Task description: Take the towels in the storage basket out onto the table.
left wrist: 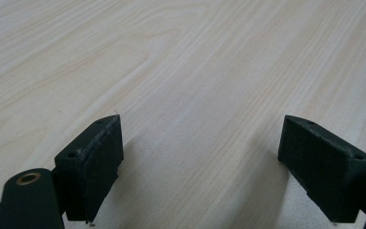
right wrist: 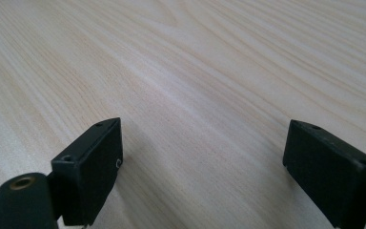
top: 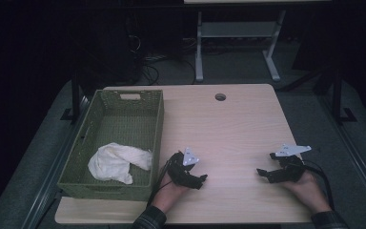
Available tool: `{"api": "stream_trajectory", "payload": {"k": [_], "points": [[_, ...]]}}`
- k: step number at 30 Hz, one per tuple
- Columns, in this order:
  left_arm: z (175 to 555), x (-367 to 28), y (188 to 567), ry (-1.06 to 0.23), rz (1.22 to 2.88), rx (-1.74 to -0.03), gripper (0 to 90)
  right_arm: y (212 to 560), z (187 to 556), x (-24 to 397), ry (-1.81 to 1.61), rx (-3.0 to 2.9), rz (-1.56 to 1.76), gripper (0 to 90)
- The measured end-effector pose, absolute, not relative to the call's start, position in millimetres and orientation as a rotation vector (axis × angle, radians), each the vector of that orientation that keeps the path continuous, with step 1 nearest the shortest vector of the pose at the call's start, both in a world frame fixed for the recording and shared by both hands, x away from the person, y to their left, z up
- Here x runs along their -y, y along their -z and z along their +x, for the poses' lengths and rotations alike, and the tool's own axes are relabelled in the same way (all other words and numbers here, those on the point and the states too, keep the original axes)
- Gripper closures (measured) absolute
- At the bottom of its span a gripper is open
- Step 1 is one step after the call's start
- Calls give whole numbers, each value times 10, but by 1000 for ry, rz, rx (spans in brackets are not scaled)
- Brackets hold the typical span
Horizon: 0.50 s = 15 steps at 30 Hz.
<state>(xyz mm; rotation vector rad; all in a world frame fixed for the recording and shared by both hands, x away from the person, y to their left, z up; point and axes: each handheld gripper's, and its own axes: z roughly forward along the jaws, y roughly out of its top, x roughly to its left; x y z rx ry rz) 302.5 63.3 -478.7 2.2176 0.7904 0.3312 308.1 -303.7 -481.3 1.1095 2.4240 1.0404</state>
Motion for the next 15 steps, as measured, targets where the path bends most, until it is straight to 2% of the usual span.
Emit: {"api": "stream_trajectory", "payload": {"k": [8, 15], "points": [[3036, -622, 4775, -340, 2226, -800, 147, 4819, 3093, 3041, -1049, -2431, 1089, 117], [3034, -621, 4728, -296, 2240, -848, 149, 4824, 3093, 3037, -1053, -2428, 1088, 113]]}}
